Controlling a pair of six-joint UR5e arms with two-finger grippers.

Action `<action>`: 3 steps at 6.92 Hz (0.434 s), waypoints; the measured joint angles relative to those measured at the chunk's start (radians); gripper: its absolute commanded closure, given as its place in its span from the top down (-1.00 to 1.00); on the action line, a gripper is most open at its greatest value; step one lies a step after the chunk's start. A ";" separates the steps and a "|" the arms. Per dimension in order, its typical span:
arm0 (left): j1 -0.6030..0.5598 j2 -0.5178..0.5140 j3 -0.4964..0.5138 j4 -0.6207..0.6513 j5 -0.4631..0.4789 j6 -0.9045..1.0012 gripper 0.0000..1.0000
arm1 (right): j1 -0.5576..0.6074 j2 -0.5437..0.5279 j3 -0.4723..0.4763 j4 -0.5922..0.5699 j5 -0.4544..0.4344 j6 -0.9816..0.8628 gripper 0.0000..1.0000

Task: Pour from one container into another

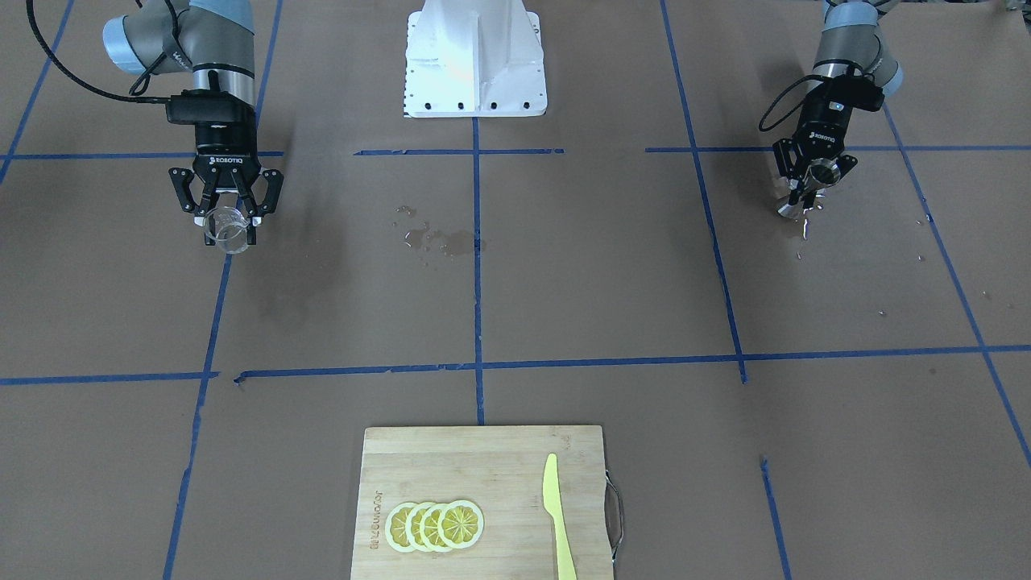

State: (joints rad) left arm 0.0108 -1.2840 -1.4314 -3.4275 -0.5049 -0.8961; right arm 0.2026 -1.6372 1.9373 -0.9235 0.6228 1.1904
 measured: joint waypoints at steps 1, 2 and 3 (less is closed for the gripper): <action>0.006 0.000 0.002 0.002 0.008 -0.004 -1.00 | 0.000 0.000 0.001 0.000 0.000 0.000 -1.00; 0.010 0.000 0.002 0.003 0.014 -0.005 -1.00 | 0.000 0.001 0.002 0.000 0.000 0.000 -1.00; 0.014 0.000 0.002 0.004 0.016 -0.006 -1.00 | 0.000 0.002 0.004 0.000 0.000 0.000 -1.00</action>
State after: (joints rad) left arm 0.0249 -1.2839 -1.4291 -3.4235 -0.4886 -0.9018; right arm 0.2025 -1.6347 1.9409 -0.9235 0.6228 1.1904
